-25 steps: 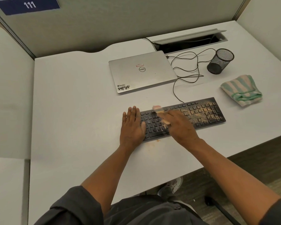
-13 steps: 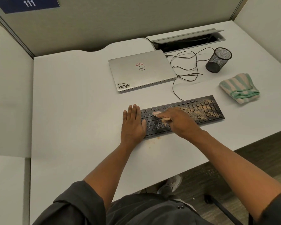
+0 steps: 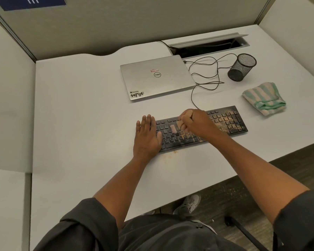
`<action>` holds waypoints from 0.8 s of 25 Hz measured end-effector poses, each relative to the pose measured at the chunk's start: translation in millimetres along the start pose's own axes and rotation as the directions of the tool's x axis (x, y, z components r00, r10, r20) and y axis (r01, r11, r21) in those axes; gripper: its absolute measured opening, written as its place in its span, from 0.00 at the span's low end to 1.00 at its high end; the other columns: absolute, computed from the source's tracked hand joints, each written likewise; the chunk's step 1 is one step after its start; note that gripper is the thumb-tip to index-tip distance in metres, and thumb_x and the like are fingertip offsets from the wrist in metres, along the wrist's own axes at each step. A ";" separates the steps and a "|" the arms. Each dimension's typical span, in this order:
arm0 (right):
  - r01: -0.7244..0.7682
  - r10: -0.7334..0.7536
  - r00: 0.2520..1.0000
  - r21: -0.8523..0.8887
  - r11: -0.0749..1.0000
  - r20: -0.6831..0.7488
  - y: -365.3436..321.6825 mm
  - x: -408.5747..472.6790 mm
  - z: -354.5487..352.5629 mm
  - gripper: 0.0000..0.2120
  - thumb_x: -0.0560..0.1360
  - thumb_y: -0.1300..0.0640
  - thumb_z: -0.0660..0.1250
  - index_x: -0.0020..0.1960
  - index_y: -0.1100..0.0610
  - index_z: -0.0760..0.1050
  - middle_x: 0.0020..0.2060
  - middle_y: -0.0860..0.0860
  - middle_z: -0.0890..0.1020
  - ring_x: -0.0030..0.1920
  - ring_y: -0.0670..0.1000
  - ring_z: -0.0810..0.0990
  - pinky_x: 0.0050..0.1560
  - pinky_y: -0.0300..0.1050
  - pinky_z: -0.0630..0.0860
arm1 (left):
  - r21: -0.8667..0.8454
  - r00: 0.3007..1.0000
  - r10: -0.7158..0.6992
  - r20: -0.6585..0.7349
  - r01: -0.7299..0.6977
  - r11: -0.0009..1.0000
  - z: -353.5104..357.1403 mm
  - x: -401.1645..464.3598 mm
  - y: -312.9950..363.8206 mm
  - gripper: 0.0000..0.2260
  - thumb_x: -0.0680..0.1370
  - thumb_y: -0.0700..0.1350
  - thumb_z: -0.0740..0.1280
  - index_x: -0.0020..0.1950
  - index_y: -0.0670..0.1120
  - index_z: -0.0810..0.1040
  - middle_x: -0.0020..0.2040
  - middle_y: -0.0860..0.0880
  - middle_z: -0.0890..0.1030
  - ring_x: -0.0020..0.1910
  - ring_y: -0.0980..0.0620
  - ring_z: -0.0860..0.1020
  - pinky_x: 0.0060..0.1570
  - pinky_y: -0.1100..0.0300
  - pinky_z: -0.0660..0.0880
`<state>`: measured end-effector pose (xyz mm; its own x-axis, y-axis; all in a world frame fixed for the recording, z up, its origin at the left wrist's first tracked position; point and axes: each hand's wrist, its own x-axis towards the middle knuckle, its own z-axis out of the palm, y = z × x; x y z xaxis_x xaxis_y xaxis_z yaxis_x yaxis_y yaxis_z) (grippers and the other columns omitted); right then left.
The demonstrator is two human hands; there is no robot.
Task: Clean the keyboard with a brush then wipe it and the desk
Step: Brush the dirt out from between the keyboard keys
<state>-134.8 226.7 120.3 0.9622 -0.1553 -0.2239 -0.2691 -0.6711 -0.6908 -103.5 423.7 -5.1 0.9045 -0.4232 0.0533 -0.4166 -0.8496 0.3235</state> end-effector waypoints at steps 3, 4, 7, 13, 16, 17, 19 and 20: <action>-0.054 0.054 0.999 0.012 0.998 0.009 -4.3 4.0 -7.2 0.13 0.81 0.60 0.58 0.45 0.57 0.81 0.29 0.49 0.84 0.30 0.46 0.82 0.32 0.40 0.78 | -0.005 1.000 -0.002 -0.006 0.002 1.000 0.2 0.1 -0.5 0.33 0.81 0.55 0.44 0.82 0.38 0.56 0.81 0.40 0.58 0.82 0.42 0.53 0.81 0.47 0.43; -0.063 0.065 0.998 0.072 0.995 -0.023 -6.1 6.7 -8.3 0.13 0.81 0.60 0.58 0.47 0.57 0.81 0.31 0.50 0.84 0.30 0.47 0.82 0.32 0.40 0.79 | -0.005 1.000 -0.002 0.000 0.002 1.000 0.1 0.2 -0.9 0.33 0.80 0.55 0.44 0.82 0.38 0.56 0.81 0.40 0.58 0.82 0.42 0.53 0.81 0.47 0.43; -0.086 0.098 0.994 0.220 0.972 -0.045 -9.7 10.8 -2.4 0.11 0.82 0.59 0.58 0.51 0.57 0.80 0.35 0.52 0.86 0.32 0.47 0.81 0.34 0.41 0.79 | 0.003 1.000 0.002 -0.002 -0.002 1.000 -0.5 -0.2 -0.7 0.33 0.81 0.55 0.44 0.82 0.39 0.56 0.81 0.40 0.58 0.82 0.42 0.53 0.81 0.46 0.44; -0.095 0.098 0.992 -0.040 0.995 0.077 -17.7 12.6 -2.4 0.14 0.82 0.57 0.58 0.48 0.56 0.81 0.32 0.49 0.85 0.34 0.44 0.82 0.35 0.38 0.75 | -0.002 1.000 0.003 -0.009 -0.003 1.000 0.7 -0.6 -0.6 0.33 0.81 0.55 0.45 0.82 0.38 0.56 0.81 0.40 0.58 0.82 0.42 0.53 0.81 0.46 0.44; -0.059 0.060 0.998 0.036 0.998 -0.025 -25.4 12.8 5.9 0.13 0.82 0.53 0.57 0.53 0.54 0.81 0.37 0.48 0.86 0.42 0.49 0.84 0.46 0.45 0.78 | 0.004 1.000 -0.003 0.005 0.003 1.000 0.8 0.0 -0.6 0.33 0.80 0.55 0.44 0.82 0.39 0.55 0.82 0.40 0.57 0.82 0.43 0.51 0.81 0.47 0.42; -0.054 0.055 0.998 0.023 0.998 -0.035 -24.1 12.5 10.6 0.14 0.82 0.53 0.57 0.53 0.54 0.81 0.37 0.48 0.86 0.42 0.48 0.84 0.48 0.46 0.78 | 0.001 1.000 -0.005 0.008 0.005 1.000 0.7 -0.2 -0.8 0.33 0.80 0.55 0.43 0.82 0.39 0.55 0.82 0.40 0.57 0.82 0.43 0.51 0.81 0.47 0.42; -0.071 0.072 0.997 -0.046 0.996 0.014 -19.7 10.8 16.2 0.15 0.82 0.54 0.57 0.48 0.55 0.82 0.35 0.49 0.86 0.39 0.48 0.83 0.48 0.47 0.79 | -0.004 1.000 -0.007 0.009 0.007 1.000 1.6 0.2 -1.4 0.33 0.80 0.55 0.43 0.82 0.39 0.54 0.82 0.41 0.56 0.82 0.43 0.51 0.80 0.47 0.41; -0.085 0.090 0.995 -0.098 0.992 0.053 -18.5 10.8 15.3 0.16 0.81 0.55 0.57 0.45 0.55 0.82 0.33 0.49 0.86 0.37 0.48 0.83 0.47 0.49 0.80 | -0.004 1.000 -0.007 0.006 0.007 1.000 2.1 0.3 -1.6 0.33 0.80 0.55 0.43 0.82 0.39 0.54 0.82 0.41 0.56 0.82 0.43 0.51 0.80 0.48 0.41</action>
<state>-120.1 248.5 120.1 0.9303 -0.1764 -0.3214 -0.3440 -0.7236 -0.5984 -102.7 424.2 -7.6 0.9069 -0.4189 0.0451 -0.4096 -0.8515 0.3273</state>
